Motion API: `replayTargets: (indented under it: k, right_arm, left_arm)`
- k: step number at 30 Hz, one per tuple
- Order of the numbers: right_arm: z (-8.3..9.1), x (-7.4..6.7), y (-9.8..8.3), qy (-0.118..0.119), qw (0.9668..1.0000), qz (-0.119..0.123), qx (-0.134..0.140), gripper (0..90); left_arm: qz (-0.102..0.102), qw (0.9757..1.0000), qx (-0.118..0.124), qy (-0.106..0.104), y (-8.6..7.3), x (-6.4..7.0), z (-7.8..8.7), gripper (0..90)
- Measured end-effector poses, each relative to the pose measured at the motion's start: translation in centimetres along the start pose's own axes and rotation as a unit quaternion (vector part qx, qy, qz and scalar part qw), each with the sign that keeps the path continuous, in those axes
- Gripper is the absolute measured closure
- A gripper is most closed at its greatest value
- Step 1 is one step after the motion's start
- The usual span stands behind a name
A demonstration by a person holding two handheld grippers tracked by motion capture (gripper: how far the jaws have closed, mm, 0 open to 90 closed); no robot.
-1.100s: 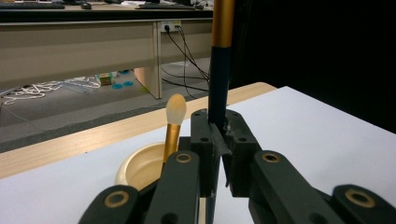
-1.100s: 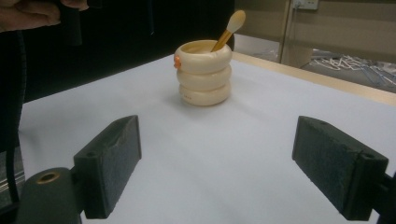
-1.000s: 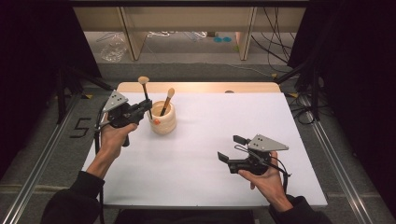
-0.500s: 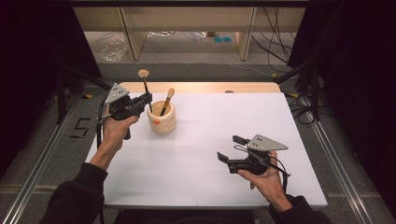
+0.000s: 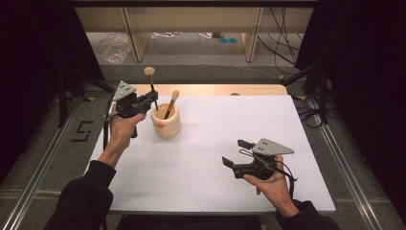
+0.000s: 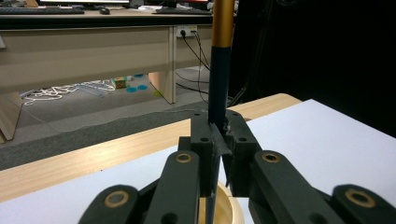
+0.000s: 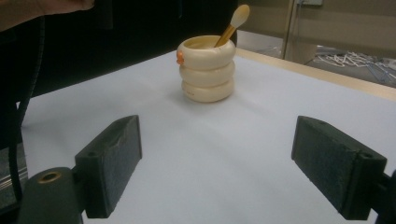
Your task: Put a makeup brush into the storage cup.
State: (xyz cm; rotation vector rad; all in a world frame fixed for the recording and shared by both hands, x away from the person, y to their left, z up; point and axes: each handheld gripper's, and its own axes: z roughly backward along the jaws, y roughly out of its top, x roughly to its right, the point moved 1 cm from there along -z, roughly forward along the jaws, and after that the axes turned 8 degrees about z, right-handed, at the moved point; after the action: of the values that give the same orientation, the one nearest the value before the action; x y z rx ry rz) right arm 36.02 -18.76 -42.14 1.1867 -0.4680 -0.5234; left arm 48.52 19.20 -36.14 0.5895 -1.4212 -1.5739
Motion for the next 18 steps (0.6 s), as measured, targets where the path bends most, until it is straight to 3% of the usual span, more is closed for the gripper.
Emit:
replayTargets:
  k: [18]
  right_arm:
    - [0.0, 0.0, 0.0, 0.004, 1.0, -0.001, -0.001, 17.5]
  left_arm:
    - [0.003, 0.9998, -0.011, 0.015, -1.6, -0.7, -2.5, 83.8]
